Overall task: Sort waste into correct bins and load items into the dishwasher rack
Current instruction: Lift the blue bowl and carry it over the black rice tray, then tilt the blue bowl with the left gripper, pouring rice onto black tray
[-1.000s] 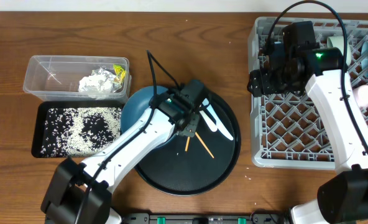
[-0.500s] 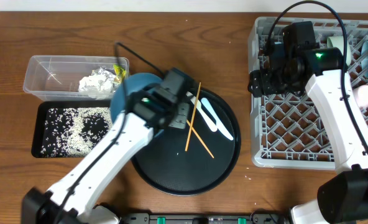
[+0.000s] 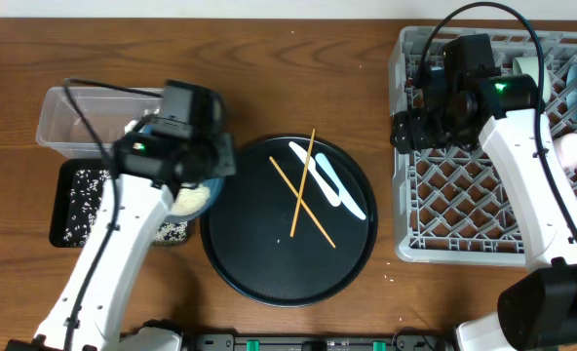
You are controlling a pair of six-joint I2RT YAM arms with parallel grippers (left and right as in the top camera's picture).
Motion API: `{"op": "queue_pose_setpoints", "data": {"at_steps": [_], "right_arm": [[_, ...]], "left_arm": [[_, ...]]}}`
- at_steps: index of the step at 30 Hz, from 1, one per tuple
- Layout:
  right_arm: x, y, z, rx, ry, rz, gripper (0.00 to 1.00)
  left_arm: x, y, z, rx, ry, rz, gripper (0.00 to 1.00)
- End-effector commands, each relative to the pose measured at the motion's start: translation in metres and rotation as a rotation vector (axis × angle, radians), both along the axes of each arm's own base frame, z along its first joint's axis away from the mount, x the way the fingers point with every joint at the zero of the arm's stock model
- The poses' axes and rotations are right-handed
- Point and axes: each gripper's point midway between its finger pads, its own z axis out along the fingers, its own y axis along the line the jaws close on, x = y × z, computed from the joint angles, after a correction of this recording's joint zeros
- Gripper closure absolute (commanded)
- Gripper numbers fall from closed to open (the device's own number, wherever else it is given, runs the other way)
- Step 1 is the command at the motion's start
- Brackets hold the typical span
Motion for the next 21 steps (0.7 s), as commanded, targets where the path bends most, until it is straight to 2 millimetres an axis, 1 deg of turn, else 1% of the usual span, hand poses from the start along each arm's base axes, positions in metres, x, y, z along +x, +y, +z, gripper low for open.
{"op": "queue_pose_setpoints", "data": {"at_steps": [1, 7, 9, 14, 17, 21], "right_arm": [[0.0, -0.007, -0.002, -0.022, 0.006, -0.024, 0.18], [0.0, -0.006, -0.002, -0.021, 0.006, -0.024, 0.18], [0.0, -0.006, -0.002, -0.021, 0.007, -0.024, 0.18], [0.0, -0.007, -0.002, -0.021, 0.008, -0.024, 0.18], [0.0, -0.007, -0.002, -0.021, 0.007, -0.024, 0.18], [0.0, -0.007, -0.002, -0.021, 0.007, -0.024, 0.18]], "left_arm": [[0.002, 0.013, 0.009, -0.056, -0.008, 0.01, 0.94], [0.007, 0.037, 0.015, -0.183, -0.01, 0.06, 0.94], [0.009, 0.047, 0.019, -0.233, -0.02, 0.077, 0.94], [0.011, 0.065, 0.031, -0.342, -0.064, 0.082, 0.94], [0.011, 0.075, 0.042, -0.429, -0.114, 0.065, 0.94], [0.008, 0.08, 0.062, -0.58, -0.199, 0.014, 0.94]]}}
